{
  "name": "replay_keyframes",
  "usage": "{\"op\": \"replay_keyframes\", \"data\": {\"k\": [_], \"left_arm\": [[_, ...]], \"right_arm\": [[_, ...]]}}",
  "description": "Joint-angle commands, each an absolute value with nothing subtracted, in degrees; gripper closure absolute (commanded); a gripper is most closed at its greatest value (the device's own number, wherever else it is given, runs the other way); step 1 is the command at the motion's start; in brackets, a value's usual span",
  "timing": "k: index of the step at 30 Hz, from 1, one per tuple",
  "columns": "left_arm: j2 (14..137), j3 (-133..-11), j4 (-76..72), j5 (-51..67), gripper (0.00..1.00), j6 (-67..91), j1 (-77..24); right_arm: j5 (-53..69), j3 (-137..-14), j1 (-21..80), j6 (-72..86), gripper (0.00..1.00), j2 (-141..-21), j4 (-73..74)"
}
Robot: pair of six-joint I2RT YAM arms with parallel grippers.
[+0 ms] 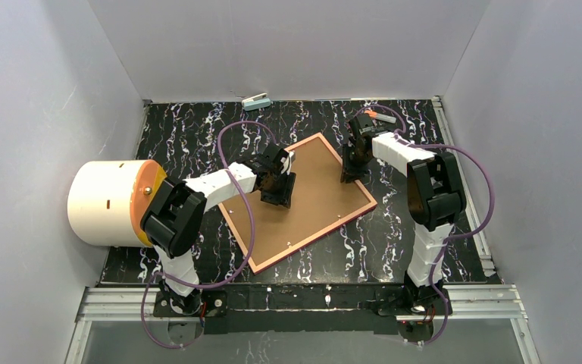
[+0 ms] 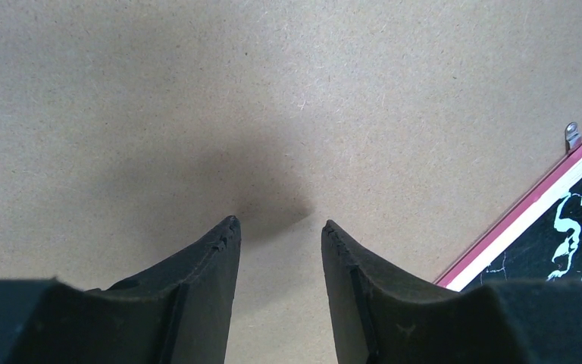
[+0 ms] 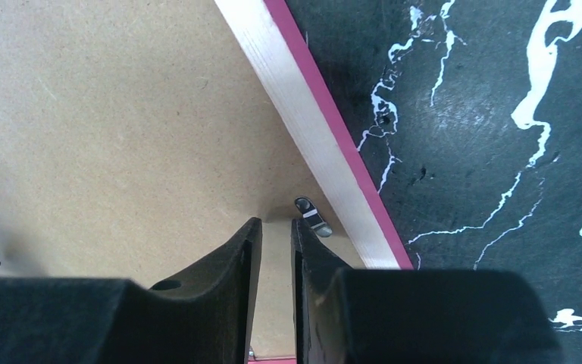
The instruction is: Put the photo into the frame
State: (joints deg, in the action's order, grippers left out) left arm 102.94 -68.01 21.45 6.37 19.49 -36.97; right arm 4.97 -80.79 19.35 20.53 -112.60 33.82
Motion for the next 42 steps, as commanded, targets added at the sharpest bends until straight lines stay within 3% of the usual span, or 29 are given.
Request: {"op": "replay_keyframes", "data": {"k": [1, 13, 24, 33, 38, 42], "left_arm": [[102.9, -67.3, 22.6, 5.1, 0.59, 18.9, -37.1], [101.9, -66.1, 22.6, 4.7, 0.59, 18.8, -37.2], [98.8, -72.4, 25.7, 1.8, 0.57, 19.3, -37.1], [98.6, -81.8, 30.5, -4.5, 0.41, 19.6, -32.5], [101.4, -85.3, 30.5, -4.5, 0.28, 20.8, -27.6], [106.7, -89.7, 30.8, -2.7, 0.24, 20.1, -23.6]], "right_arm": [[0.6, -83.3, 18.6, 18.7, 0.71, -113.5, 35.3], [1.8, -87.3, 17.8, 18.8, 0.71, -116.1, 33.9], [10.3, -88.9, 17.7, 21.2, 0.64, -107.7, 31.3], [7.2, -89.9, 17.7, 25.1, 0.58, -107.7, 30.7], [3.1, -84.5, 17.6, 31.1, 0.53, -105.5, 30.6], [3.7, -78.0, 17.5, 37.1, 0.52, -103.4, 26.6]]}}
